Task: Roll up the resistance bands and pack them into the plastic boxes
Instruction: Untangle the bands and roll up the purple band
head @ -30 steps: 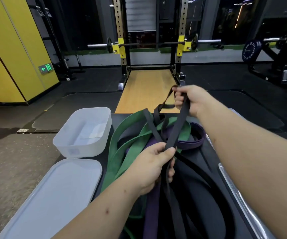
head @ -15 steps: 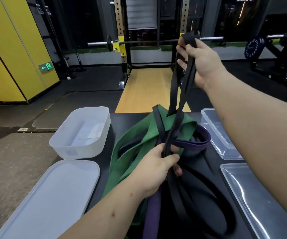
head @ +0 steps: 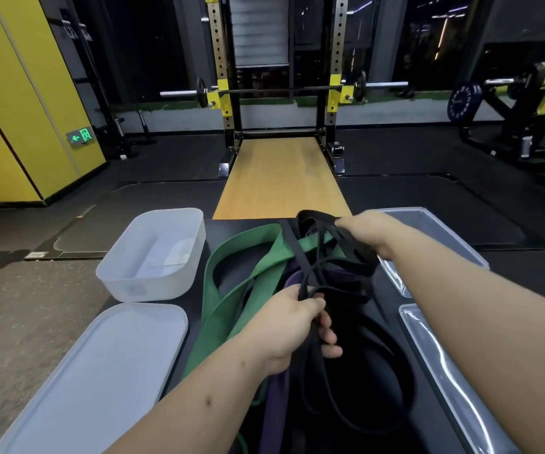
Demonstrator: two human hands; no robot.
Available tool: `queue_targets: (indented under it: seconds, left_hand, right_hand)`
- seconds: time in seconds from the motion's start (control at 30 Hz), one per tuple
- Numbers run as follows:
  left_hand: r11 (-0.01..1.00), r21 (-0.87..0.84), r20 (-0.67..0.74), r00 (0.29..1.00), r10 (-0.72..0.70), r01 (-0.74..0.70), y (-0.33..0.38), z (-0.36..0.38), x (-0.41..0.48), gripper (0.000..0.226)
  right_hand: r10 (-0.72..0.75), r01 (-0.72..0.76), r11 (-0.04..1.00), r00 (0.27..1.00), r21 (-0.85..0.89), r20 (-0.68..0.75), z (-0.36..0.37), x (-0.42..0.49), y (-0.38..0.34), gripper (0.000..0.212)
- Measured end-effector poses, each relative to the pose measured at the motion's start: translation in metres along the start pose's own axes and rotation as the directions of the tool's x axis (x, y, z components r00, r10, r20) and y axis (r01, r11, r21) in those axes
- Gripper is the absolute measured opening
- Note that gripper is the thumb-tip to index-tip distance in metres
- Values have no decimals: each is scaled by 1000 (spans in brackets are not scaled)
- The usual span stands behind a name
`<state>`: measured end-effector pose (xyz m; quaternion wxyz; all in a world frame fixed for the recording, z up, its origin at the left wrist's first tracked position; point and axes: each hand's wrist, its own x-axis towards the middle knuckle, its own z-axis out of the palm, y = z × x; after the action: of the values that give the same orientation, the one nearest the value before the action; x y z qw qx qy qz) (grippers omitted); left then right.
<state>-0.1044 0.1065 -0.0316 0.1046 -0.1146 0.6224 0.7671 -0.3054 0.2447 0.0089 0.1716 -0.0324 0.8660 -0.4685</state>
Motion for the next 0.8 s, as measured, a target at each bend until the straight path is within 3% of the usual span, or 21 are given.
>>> queue_targets:
  seconds: [0.3,0.4,0.53,0.67,0.73,0.8]
  left_hand:
    - [994,68,-6,997,-81,81,5,-3,-43,9]
    - [992,96,-51,996,-78,83,6,-6,-52,12]
    - [999,-20,-41,998,-45,45,7,-4,-63,7]
    - [988,-158,-5,1000,-4,3,8,4,-72,7]
    - [972,-234,-1,1000,10,-10,6,6,-70,20]
    - [945,-326,-11,1000,23,-26,7,9,-67,44]
  right_hand:
    - [-49,-3,955,985,-297,-168,13,-63,46,40]
    - [-58,5,945,987,-326,-152,24,-89,49,35]
    - [-87,27,938,984,-346,-158,41,-121,61,37]
    - [-264,149,913,926,-380,-270,51,-161,73,24]
    - [-308,260,935,933,-242,-186,51,-186,76,24]
    - [-298,301,952,953,-52,58,52,-211,81,39]
